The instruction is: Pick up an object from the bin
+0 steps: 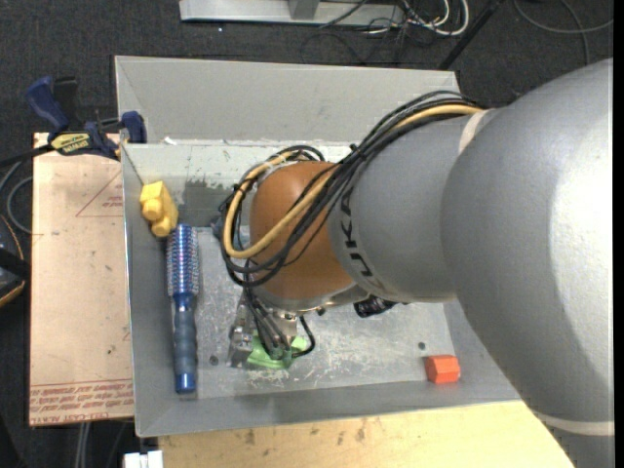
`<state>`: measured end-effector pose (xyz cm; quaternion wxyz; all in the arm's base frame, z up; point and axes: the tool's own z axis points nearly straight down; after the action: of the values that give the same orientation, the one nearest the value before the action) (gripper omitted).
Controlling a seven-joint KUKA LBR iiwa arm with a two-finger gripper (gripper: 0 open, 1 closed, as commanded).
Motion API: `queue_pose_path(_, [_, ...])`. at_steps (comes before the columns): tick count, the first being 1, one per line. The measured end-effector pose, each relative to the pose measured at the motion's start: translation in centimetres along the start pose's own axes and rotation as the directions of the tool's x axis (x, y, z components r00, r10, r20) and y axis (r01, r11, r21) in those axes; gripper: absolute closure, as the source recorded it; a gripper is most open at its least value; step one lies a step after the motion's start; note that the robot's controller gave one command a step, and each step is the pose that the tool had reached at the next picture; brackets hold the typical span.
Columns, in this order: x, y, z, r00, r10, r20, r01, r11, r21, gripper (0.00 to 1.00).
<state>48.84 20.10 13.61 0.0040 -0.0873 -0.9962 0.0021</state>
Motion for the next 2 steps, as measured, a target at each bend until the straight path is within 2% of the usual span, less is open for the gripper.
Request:
queue_pose_path(1, [0.4, 0.3, -5.5, 0.996, -0.085, 0.013, 0.085, 0.996, -0.007, 1.00])
queue_pose_path(2, [1.1, 1.4, -7.1, 0.997, -0.075, 0.010, 0.075, 0.997, -0.007, 1.00])
